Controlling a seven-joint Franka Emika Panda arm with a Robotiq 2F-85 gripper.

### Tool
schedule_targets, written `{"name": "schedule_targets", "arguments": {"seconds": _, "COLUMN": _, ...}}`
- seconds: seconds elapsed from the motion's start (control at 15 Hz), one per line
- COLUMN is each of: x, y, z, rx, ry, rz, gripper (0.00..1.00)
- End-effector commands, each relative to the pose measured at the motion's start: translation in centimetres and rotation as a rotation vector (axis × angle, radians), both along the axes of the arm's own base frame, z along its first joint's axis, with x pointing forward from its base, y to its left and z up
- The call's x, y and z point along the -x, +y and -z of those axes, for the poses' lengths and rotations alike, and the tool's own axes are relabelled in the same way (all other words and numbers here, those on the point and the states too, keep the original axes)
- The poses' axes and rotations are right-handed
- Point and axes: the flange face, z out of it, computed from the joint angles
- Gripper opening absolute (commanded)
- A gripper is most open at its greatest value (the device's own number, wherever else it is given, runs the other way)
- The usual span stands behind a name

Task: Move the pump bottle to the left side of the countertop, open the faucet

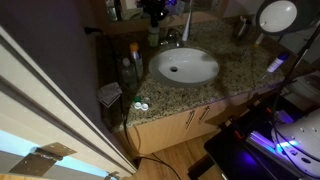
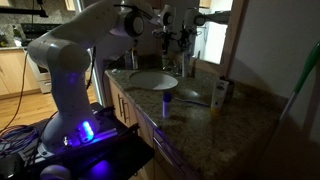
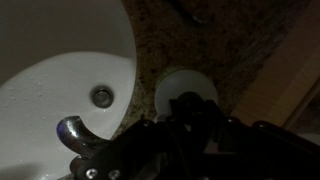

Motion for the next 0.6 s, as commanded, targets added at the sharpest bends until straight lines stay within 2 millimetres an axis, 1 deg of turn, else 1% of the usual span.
{"name": "schedule_targets", "arguments": {"seconds": 0.0, "x": -0.6, "y": -0.3, "z": -0.3, "rx": -0.048, "ry": -0.025, "rz": 0.015, "gripper": 0.07}}
{"name": "schedule_targets", "arguments": {"seconds": 0.27, "x": -0.5, "y": -0.1, "z": -0.4, "rx": -0.045, "ry": -0.02, "rz": 0.023, "gripper": 0.07}}
{"name": "schedule_targets", "arguments": {"seconds": 0.33, "x": -0.4, "y": 0.0, "z": -0.5, "rx": -0.041, "ry": -0.018, "rz": 0.024, "gripper": 0.55}}
{"name": "schedule_targets", "arguments": {"seconds": 0.4, "x": -0.4, "y": 0.1, "z": -0.8, "rx": -0.03, "ry": -0.023, "rz": 0.019, "gripper": 0.57}}
{"name": "schedule_targets", "arguments": {"seconds": 0.47, "x": -0.2, "y": 0.3, "z": -1.3, "rx": -0.031, "ry": -0.024, "rz": 0.012, "gripper": 0.62}}
{"name": "schedule_targets", "arguments": {"seconds": 0.53, "x": 0.0, "y": 0.5, "z": -2.1, "rx": -0.031, "ry": -0.028, "rz": 0.004, "gripper": 0.69}}
